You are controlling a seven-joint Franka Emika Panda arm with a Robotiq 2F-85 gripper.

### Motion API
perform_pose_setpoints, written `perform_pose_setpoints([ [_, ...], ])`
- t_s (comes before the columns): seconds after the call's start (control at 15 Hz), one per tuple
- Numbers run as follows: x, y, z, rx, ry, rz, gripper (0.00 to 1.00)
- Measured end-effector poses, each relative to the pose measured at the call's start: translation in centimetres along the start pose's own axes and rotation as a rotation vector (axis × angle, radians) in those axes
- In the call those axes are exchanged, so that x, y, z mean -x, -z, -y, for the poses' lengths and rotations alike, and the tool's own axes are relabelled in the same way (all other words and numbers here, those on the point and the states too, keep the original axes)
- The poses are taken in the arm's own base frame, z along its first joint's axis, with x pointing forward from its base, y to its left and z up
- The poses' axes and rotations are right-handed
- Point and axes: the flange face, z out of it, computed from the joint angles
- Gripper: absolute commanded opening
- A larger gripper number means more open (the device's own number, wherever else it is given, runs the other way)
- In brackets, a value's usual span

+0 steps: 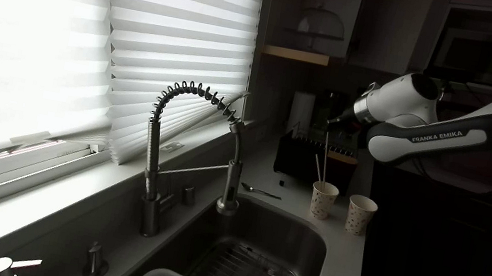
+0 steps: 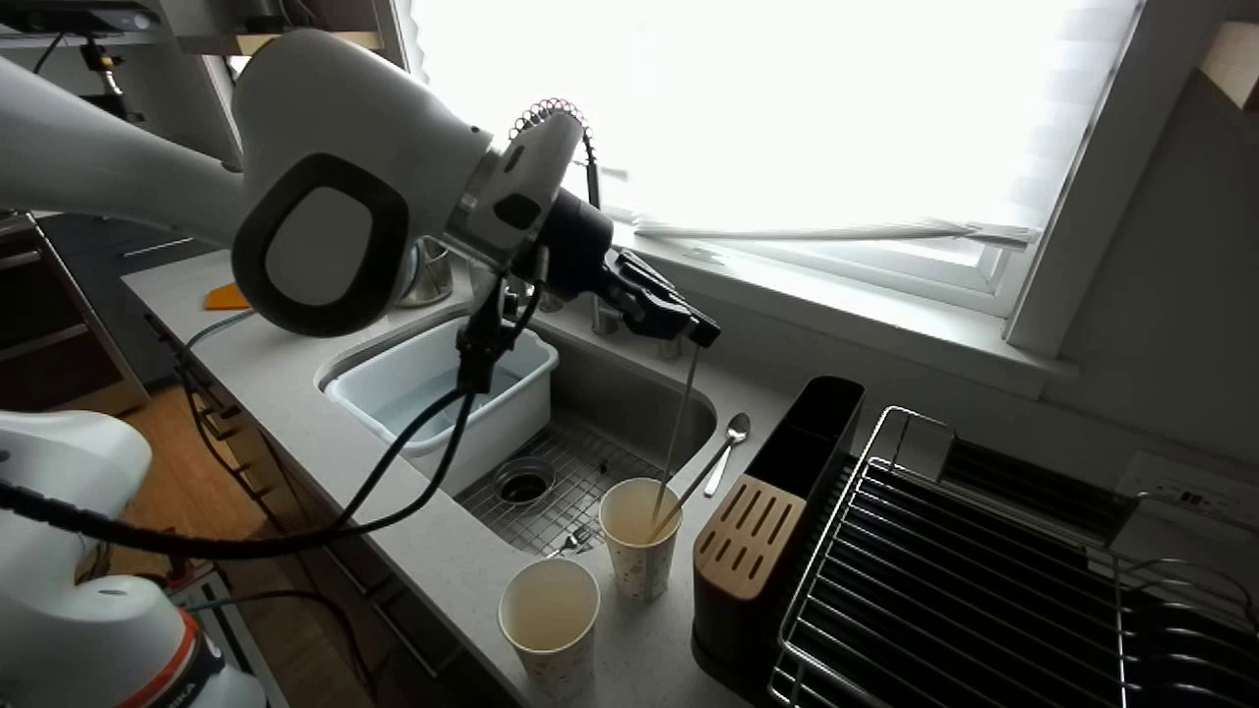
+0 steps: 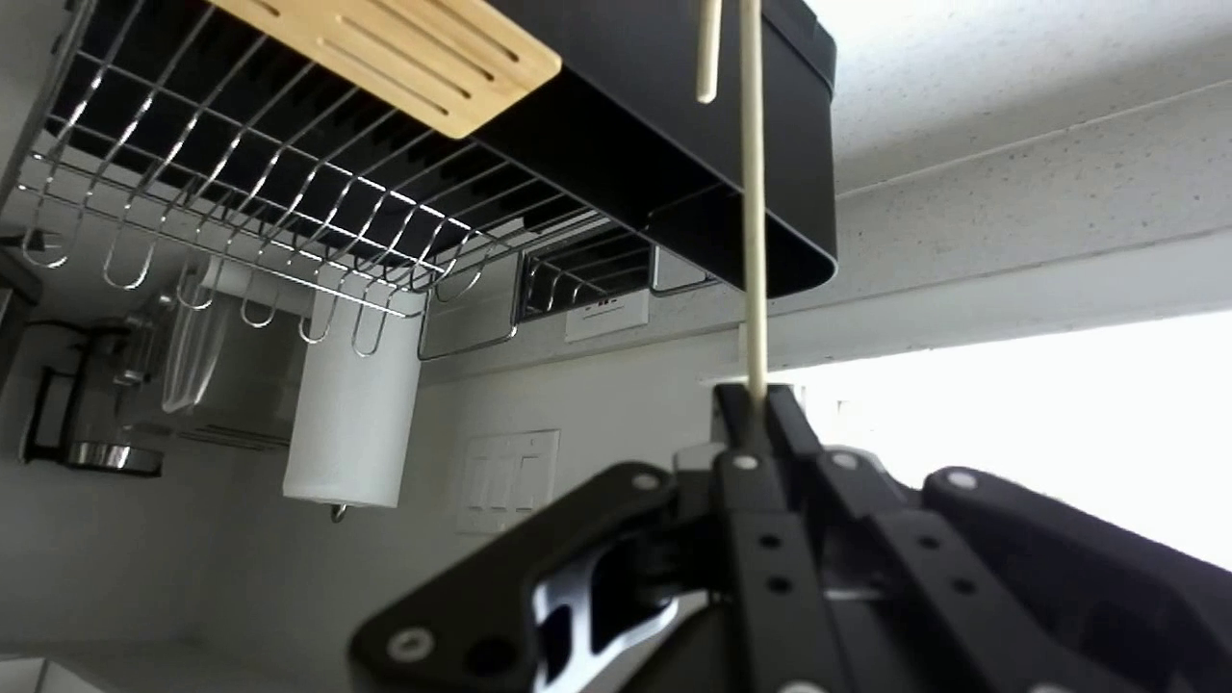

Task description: Move the stirrer from the coffee cup at the front to the coffee cup at the back

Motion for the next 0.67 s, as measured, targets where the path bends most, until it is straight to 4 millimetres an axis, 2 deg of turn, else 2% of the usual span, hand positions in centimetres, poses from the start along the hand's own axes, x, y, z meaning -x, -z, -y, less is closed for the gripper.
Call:
perform_pose_setpoints([
  [0.4,1.7,-3.1,0.6,-0.011,-0.012,0.061,0.01],
  [0.67,2.4,-4.1,0.7,-0.012,-0.010,0.085,0.01],
])
